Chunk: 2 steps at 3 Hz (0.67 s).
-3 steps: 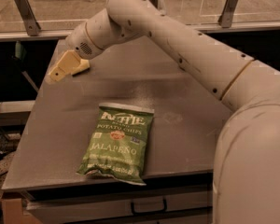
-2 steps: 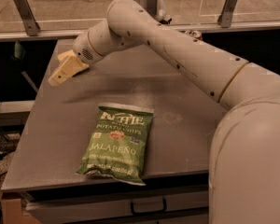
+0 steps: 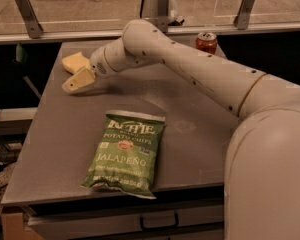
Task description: Pick sponge
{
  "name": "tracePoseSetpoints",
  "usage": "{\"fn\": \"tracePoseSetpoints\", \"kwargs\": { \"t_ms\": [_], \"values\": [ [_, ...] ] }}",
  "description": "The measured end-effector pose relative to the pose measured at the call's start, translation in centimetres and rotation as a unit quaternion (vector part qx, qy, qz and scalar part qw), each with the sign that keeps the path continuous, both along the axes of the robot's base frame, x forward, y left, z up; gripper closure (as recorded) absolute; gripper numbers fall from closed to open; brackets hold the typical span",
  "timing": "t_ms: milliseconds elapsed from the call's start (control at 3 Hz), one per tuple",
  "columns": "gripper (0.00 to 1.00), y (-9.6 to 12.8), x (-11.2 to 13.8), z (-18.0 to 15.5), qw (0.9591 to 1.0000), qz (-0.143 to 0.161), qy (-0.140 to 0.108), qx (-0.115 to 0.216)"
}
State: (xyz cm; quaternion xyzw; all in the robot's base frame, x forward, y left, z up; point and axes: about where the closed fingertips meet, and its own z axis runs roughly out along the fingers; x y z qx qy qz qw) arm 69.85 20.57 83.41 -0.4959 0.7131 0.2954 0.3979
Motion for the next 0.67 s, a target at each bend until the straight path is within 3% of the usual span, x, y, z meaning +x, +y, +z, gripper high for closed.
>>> {"fn": "tracePoseSetpoints", "kwargs": {
  "t_ms": [333, 667],
  "values": [
    [0.41, -1.4, 1.2, -0.4, 0.9995, -0.029, 0.004, 0.007],
    [0.65, -3.0, 2.1, 0.9, 0.9981, -0.056, -0.013, 0.022]
  ]
}}
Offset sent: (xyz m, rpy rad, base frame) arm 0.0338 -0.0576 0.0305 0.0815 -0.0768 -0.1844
